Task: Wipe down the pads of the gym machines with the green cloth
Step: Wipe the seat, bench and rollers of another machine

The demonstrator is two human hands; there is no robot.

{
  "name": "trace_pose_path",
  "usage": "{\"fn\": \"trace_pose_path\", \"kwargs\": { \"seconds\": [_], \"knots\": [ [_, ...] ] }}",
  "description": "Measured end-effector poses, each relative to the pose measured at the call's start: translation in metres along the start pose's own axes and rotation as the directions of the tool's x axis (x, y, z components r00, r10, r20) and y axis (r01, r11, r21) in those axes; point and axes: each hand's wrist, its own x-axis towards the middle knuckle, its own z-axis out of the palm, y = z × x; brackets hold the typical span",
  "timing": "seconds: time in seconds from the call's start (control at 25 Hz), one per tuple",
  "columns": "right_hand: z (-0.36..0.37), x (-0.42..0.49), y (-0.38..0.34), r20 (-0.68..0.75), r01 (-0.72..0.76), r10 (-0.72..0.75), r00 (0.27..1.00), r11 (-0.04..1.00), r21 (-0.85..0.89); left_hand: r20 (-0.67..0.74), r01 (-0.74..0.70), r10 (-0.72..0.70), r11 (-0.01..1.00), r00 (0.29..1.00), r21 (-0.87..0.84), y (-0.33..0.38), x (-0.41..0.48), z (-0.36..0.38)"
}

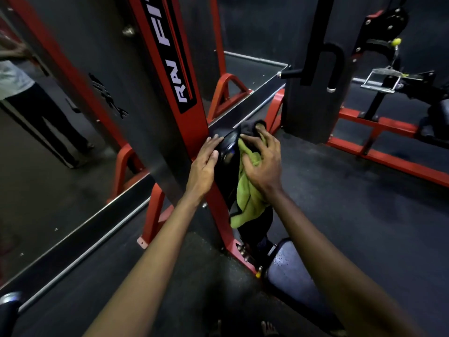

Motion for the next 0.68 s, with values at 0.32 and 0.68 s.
{"fn": "trace_pose_path", "kwargs": {
  "seconds": [0.32,0.68],
  "knots": [
    [0.006,-0.007,0.043,0.017,-0.089,0.088,0.996,0.989,0.115,-0.134,0.013,0.004,0.992,0.991,0.128,0.011,-0.008,0.023],
    [0.004,0.007,0.029,-0.037,-0.115,0.122,0.992,0.982,0.147,-0.174,-0.002,0.035,0.983,0.984,0.186,0.007,-0.006,0.030]
  ]
}}
